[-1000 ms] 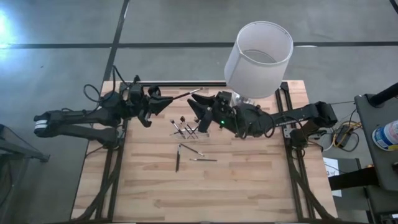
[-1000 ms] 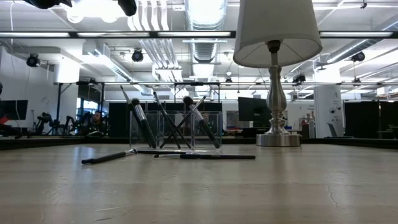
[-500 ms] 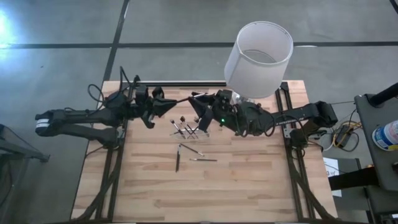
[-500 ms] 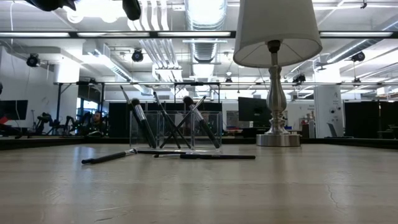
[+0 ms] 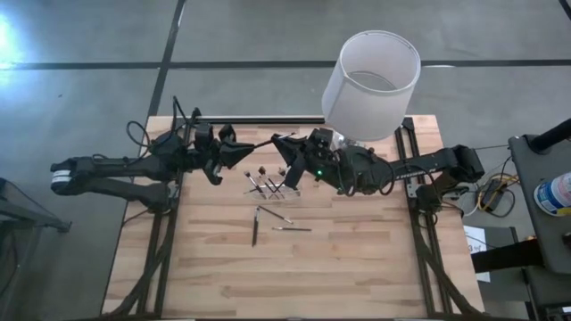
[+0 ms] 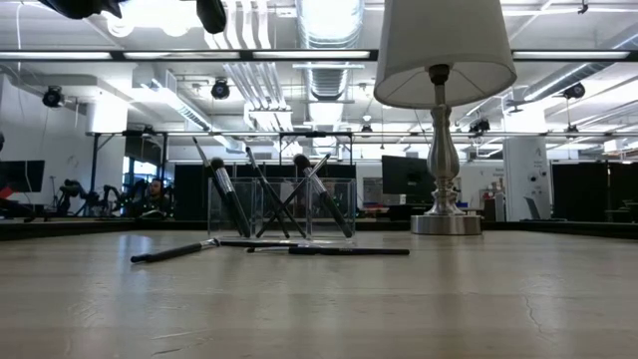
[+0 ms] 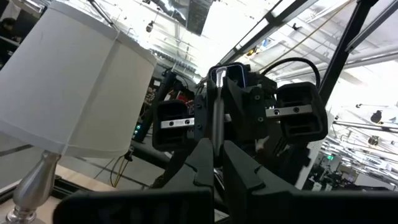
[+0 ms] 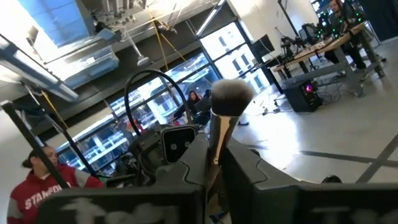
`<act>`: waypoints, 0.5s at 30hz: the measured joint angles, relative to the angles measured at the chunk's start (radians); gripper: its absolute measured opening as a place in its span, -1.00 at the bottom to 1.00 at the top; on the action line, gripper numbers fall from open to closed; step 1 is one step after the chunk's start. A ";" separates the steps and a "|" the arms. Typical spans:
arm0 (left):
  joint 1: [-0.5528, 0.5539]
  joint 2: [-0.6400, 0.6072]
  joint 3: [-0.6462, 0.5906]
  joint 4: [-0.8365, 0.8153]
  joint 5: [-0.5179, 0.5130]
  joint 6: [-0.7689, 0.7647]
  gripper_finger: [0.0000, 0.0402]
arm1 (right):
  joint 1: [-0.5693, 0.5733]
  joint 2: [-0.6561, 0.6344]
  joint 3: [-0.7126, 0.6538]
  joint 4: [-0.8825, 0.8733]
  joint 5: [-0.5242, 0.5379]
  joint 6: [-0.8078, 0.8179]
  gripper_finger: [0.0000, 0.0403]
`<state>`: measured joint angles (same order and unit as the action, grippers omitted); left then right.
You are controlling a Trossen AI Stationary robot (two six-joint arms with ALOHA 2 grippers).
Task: Put items in baskets/containers
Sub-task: Put the foundation brush into the transparent organizer
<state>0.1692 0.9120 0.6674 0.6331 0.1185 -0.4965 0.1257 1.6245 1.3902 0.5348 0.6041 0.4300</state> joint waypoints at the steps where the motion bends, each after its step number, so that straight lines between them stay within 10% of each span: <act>1: 0.000 0.001 0.000 0.000 0.000 0.000 -0.95 | 0.000 0.000 0.002 -0.001 0.000 -0.008 -0.90; 15: -0.001 -0.046 0.000 -0.348 -0.136 0.035 -0.28 | -0.002 -0.042 0.011 -0.301 0.166 -0.089 -0.90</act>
<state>0.1680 0.8659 0.6675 0.2846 -0.0174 -0.4617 0.1242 1.5821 1.4010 0.2339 0.7702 0.3407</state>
